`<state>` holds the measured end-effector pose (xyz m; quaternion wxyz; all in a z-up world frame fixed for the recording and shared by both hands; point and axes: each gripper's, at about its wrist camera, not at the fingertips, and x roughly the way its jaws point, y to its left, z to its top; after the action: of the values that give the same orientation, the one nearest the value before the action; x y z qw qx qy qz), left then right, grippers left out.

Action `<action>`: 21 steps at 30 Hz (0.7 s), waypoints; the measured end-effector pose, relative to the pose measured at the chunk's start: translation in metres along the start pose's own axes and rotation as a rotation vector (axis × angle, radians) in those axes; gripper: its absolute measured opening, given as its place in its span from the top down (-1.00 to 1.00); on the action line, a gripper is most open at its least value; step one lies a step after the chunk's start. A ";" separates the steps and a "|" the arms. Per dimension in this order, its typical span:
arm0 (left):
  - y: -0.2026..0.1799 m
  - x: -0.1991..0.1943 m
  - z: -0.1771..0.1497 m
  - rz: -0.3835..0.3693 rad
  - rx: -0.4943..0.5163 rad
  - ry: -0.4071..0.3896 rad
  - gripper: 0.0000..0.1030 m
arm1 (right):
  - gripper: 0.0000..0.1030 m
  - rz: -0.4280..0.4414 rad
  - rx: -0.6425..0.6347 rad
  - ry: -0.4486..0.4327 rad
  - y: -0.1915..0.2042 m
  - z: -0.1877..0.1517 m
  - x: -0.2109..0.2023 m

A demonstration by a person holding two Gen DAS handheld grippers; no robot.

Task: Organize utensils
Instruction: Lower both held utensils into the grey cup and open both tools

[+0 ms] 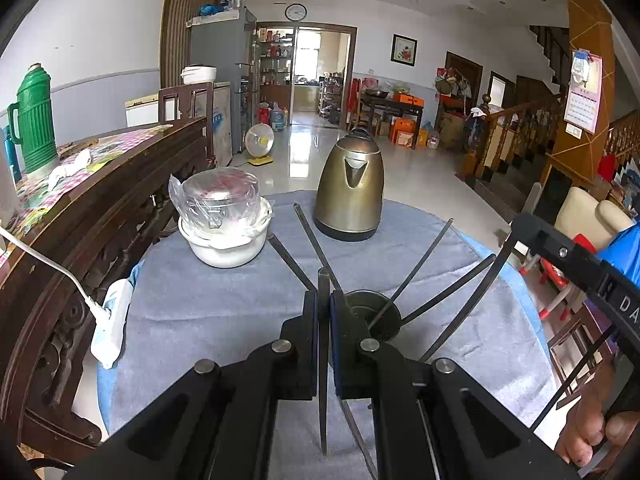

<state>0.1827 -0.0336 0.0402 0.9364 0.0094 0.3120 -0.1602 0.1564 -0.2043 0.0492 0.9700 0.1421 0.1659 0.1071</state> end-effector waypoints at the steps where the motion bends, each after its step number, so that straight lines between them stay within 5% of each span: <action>1: -0.001 0.000 0.000 0.000 0.001 -0.001 0.89 | 0.87 -0.001 0.000 -0.002 0.000 0.001 0.000; 21: 0.007 -0.038 0.062 -0.075 -0.010 -0.110 0.89 | 0.87 -0.048 -0.021 -0.111 0.001 0.040 -0.002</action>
<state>0.1924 -0.0235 0.1115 0.9456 -0.0159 0.2609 -0.1939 0.1690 -0.2135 0.0861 0.9814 0.1336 0.1141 0.0776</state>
